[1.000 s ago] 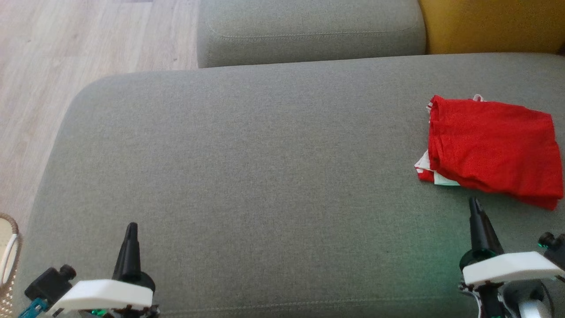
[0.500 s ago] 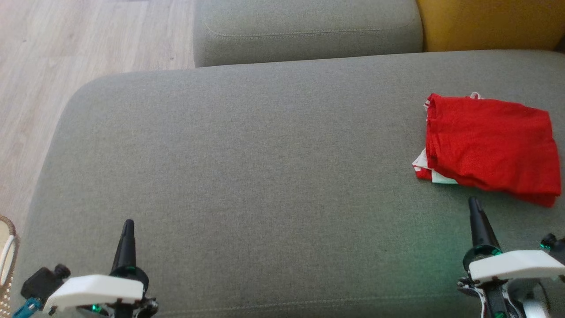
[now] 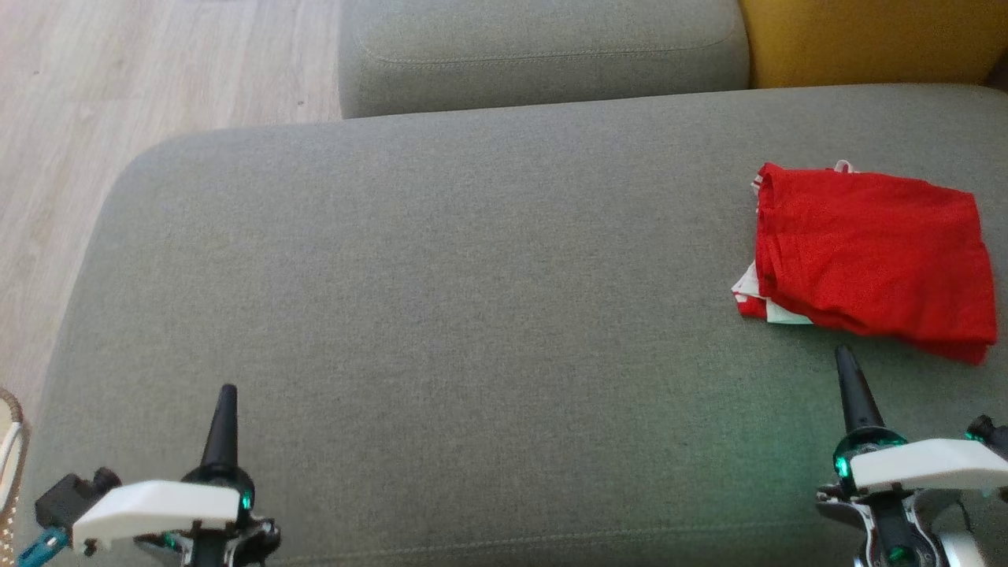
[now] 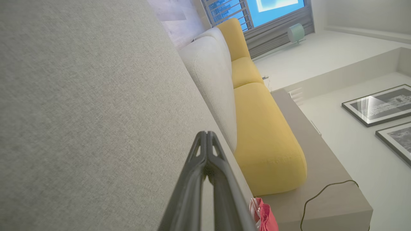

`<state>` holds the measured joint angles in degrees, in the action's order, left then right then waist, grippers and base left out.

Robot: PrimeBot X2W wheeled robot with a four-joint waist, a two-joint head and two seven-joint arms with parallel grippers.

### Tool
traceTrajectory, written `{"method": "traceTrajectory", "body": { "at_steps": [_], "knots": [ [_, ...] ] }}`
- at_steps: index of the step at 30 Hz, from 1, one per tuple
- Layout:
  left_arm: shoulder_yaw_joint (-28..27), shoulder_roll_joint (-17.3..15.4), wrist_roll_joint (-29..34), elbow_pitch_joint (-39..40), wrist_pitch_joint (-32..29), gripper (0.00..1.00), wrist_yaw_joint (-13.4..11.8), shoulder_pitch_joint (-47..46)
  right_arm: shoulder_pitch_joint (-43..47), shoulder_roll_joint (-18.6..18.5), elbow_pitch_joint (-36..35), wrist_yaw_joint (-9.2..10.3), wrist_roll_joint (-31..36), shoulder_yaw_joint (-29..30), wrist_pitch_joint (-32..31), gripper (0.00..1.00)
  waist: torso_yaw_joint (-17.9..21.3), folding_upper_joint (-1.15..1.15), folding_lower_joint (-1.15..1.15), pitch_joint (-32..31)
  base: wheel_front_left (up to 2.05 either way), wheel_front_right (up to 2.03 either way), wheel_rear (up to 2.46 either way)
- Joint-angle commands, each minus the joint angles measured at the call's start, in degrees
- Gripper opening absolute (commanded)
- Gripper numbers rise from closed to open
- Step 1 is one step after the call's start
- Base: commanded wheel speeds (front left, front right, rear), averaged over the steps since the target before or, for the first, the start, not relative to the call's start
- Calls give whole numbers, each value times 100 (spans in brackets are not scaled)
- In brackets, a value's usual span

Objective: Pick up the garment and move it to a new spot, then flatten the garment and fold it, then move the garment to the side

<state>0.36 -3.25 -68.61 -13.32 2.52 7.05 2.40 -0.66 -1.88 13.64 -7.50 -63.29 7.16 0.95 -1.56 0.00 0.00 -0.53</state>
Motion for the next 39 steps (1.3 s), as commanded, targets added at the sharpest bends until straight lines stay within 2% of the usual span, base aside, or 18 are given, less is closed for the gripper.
{"method": "traceTrajectory", "body": {
  "at_steps": [1, 39],
  "knots": [
    [-182, -92, -137, 168, -42, 0, 29, -371, -323, -71, -154, 0, -170, -62, -38, 0, 5, 0, 0, 2, 0, 0, 0],
    [-475, -87, -2191, -36, -671, 0, 42, -783, -523, -96, 13, 1, -2536, -64, -652, 0, 136, 0, 0, 62, 0, 0, 0]
  ]
}}
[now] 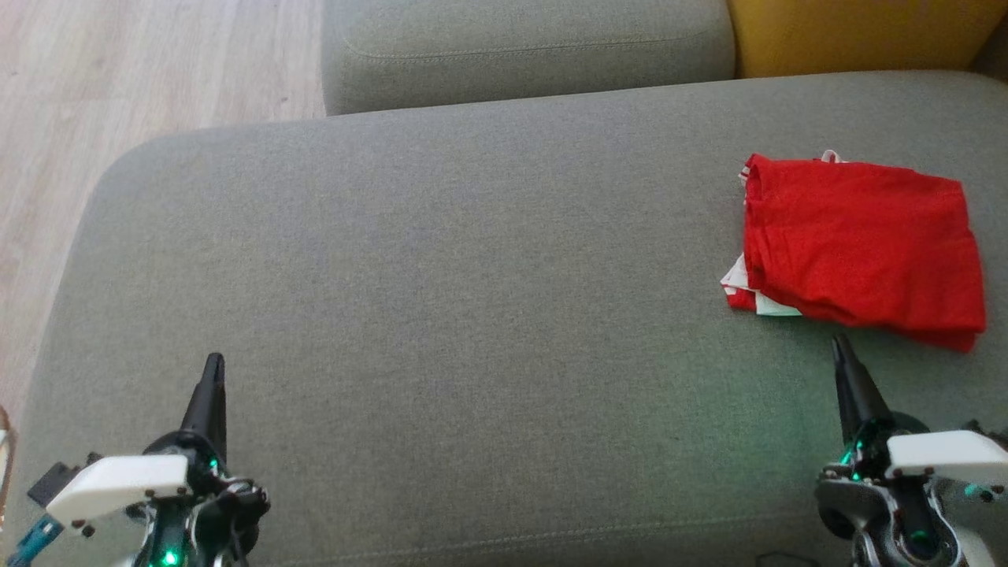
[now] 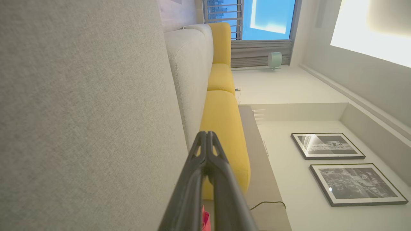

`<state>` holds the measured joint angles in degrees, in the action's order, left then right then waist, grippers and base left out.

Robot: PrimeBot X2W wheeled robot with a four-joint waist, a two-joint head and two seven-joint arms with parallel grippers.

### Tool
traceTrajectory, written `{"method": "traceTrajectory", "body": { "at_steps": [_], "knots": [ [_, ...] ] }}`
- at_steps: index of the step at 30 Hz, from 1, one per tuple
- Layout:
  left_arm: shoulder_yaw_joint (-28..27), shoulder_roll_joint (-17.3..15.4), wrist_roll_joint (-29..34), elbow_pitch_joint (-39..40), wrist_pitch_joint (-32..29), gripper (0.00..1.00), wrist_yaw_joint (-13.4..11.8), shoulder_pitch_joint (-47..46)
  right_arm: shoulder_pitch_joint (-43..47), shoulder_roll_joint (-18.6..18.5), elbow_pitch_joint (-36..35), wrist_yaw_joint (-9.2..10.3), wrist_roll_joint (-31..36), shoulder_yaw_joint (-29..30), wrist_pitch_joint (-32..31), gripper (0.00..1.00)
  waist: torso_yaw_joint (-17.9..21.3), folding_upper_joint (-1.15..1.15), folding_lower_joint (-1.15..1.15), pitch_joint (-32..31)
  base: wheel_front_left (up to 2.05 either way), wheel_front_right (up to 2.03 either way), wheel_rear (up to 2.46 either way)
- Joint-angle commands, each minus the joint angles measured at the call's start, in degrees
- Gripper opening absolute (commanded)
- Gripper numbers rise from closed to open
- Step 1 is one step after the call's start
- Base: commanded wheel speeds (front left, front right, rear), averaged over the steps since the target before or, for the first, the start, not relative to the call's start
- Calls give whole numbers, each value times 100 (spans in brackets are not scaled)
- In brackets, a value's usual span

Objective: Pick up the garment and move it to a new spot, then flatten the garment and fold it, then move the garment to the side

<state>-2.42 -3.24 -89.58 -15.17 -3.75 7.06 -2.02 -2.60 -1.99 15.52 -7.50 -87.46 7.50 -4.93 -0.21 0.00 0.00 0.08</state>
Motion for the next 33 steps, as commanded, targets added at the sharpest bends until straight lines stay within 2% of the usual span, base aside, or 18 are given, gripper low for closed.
{"method": "traceTrajectory", "body": {
  "at_steps": [1, 6, 33],
  "knots": [
    [-205, -87, -149, 143, -61, 0, 41, -352, -334, -85, -170, 1, -183, -98, -81, 0, 5, 0, 0, 2, 0, 0, 0],
    [-244, -85, -397, 118, -140, 0, 43, -403, -359, -88, -150, 1, -471, -98, -156, 0, 21, 0, 0, 10, 0, 0, 0],
    [-293, -50, -356, 116, -180, 0, 43, -406, -359, -88, -150, 1, -471, -98, -156, 0, 21, 0, 0, 9, 0, 0, 0]
  ]
}}
